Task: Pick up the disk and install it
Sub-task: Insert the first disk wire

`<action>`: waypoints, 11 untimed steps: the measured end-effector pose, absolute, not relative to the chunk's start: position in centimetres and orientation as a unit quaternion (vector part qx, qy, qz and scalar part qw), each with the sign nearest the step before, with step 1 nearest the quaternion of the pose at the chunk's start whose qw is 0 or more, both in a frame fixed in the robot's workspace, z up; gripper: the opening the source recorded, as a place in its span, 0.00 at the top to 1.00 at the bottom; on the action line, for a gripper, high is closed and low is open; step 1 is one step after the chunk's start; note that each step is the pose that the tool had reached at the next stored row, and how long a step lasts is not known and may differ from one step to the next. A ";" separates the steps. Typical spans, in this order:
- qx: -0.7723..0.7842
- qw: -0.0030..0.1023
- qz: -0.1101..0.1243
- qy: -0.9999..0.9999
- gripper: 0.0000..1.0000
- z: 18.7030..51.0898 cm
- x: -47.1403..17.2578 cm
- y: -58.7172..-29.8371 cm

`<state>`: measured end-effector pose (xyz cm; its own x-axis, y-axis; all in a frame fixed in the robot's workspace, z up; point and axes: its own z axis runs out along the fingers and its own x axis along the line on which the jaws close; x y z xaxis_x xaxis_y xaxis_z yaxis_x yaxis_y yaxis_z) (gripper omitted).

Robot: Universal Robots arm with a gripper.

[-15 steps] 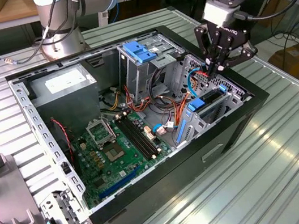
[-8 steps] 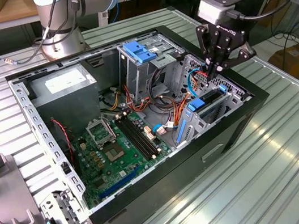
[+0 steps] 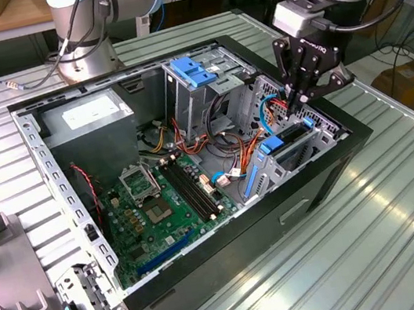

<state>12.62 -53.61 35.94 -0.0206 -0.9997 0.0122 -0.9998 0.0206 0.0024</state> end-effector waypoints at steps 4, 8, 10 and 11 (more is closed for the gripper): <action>0.690 0.010 -0.002 -0.724 0.84 35.8 12.6 -53.8; 0.673 0.010 -0.002 -0.740 0.84 35.6 12.6 -53.9; 0.669 0.010 -0.002 -0.743 0.84 35.5 12.6 -54.3; 0.669 0.011 -0.002 -0.743 0.84 35.5 12.6 -54.5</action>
